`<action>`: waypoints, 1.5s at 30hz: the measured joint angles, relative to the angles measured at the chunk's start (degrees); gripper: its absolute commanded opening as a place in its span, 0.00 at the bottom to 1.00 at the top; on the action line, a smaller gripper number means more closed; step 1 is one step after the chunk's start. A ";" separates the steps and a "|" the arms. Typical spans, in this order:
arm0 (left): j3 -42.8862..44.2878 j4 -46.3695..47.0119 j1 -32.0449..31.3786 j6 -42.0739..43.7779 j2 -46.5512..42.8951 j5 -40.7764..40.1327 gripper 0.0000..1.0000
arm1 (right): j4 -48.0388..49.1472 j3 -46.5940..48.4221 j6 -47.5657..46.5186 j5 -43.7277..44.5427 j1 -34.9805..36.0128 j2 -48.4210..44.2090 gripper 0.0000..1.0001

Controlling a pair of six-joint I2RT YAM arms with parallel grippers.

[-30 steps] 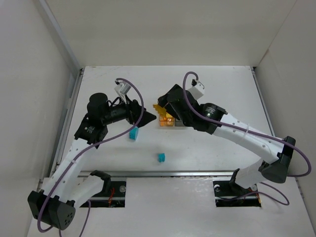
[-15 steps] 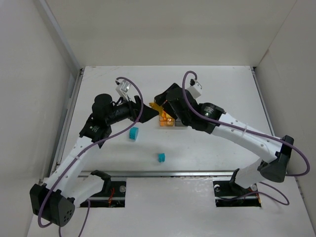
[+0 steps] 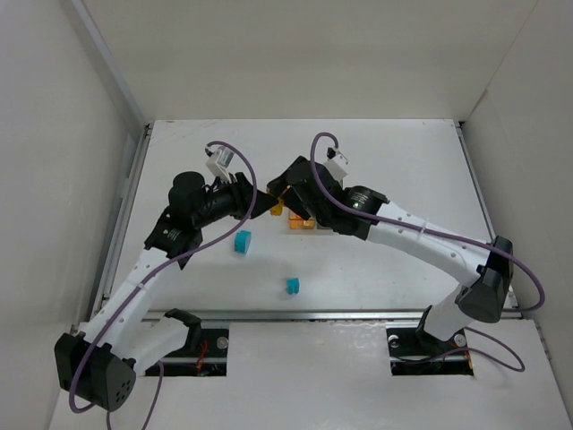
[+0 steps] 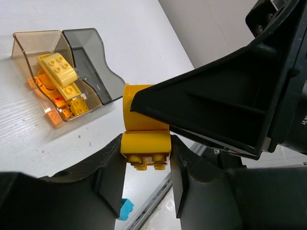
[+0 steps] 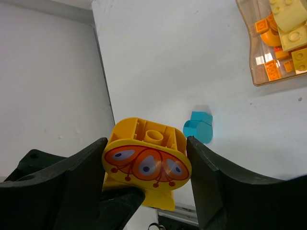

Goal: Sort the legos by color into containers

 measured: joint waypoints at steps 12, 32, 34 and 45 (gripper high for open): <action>0.07 -2.91 -0.46 3.13 -0.94 -3.04 0.00 | 0.70 -0.22 -4.96 -6.32 -3.21 0.09 0.00; -1.03 -18.27 -0.46 16.52 -3.54 -9.33 0.00 | -1.70 12.52 -45.55 -20.00 -19.74 25.38 0.25; -1.03 -18.25 -0.46 16.90 -3.43 -9.86 0.00 | -2.23 14.16 -47.98 -21.33 -19.87 27.34 0.39; -0.17 -18.60 -0.46 17.99 0.81 -11.45 0.00 | -4.37 16.35 -51.91 -23.39 -20.37 30.80 0.67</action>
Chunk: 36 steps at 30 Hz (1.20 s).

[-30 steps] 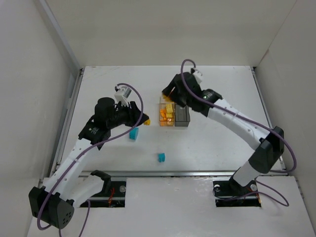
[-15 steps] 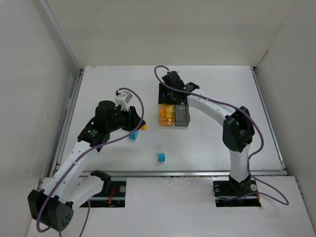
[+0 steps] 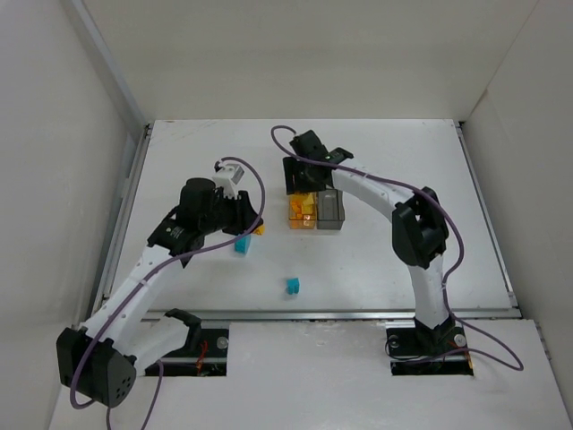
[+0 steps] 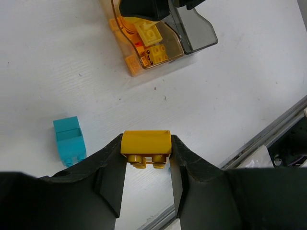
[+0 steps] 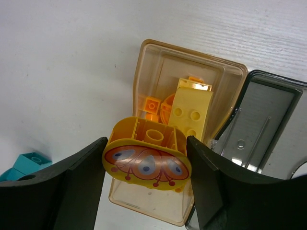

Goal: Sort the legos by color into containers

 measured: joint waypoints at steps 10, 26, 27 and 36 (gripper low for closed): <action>5.31 0.00 -0.02 2.05 7.67 -0.39 0.00 | -1.07 2.36 -0.66 -1.88 -2.14 0.00 0.96; 33.27 3.26 -2.67 9.55 41.75 1.51 0.00 | 2.67 0.61 -1.33 -5.88 -14.16 -12.98 0.97; 35.36 3.52 -2.93 10.12 44.33 1.86 0.00 | 2.91 0.44 -1.44 -5.99 -14.56 -13.20 0.97; 44.76 4.57 -3.23 15.37 58.45 4.00 0.43 | 2.45 -0.07 -3.89 -8.44 -15.28 -8.04 0.97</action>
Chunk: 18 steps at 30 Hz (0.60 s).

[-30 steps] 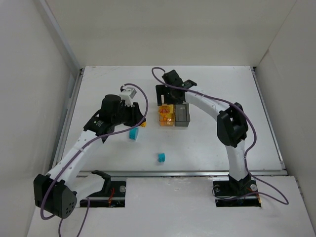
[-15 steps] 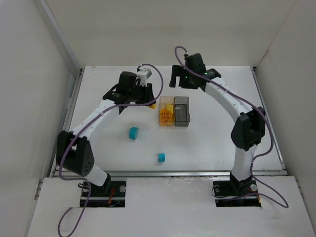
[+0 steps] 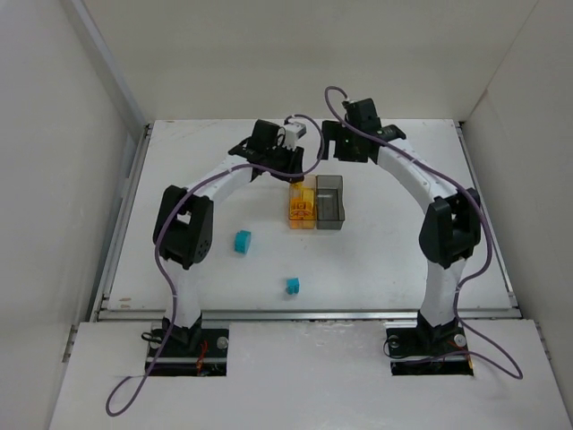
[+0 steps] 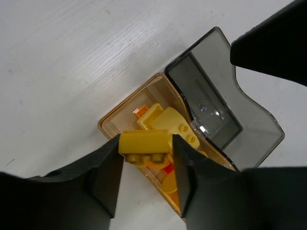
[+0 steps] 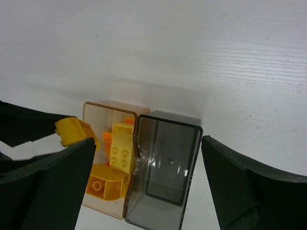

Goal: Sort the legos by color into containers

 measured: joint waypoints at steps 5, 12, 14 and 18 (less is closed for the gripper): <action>0.00 -0.92 -0.50 2.67 1.18 1.11 0.67 | -0.42 0.39 -0.96 -0.79 -0.66 1.51 0.97; 0.63 -1.84 -0.87 5.40 1.05 1.73 0.74 | -0.79 2.62 -1.92 -1.60 -0.94 1.84 0.97; 0.63 -2.80 -0.87 5.70 0.37 1.03 0.74 | -1.14 2.56 -2.10 -0.90 -0.76 1.57 0.97; -0.22 -4.83 -0.55 5.64 -4.63 -1.51 0.73 | -3.21 0.96 -2.60 6.45 1.73 -1.29 1.00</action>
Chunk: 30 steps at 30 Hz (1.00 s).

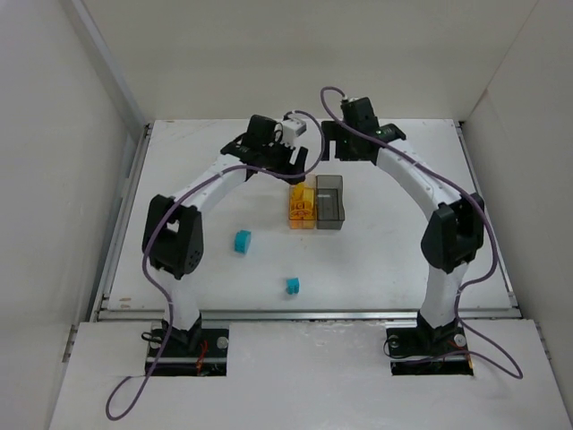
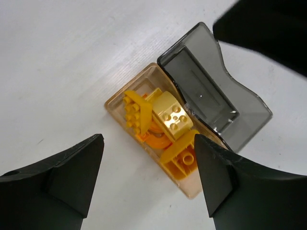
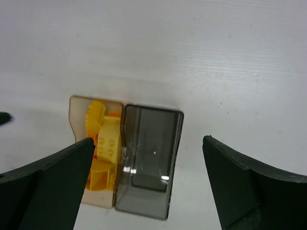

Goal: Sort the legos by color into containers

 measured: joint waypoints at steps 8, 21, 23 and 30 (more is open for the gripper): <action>-11.21 -1.40 5.73 -5.99 -25.29 -13.35 0.73 | -6.97 -11.02 4.68 12.59 17.14 -12.17 1.00; -42.03 -3.82 18.16 -10.56 -53.70 -28.17 0.76 | -16.35 -17.09 17.38 7.34 41.20 -6.21 1.00; -42.29 -2.69 18.05 -10.43 -56.65 -28.41 0.77 | -17.81 -16.46 19.08 7.08 41.92 -3.74 1.00; -42.42 -1.40 18.03 -9.81 -59.93 -29.20 0.77 | -20.41 -16.85 23.21 6.99 41.86 -1.92 0.88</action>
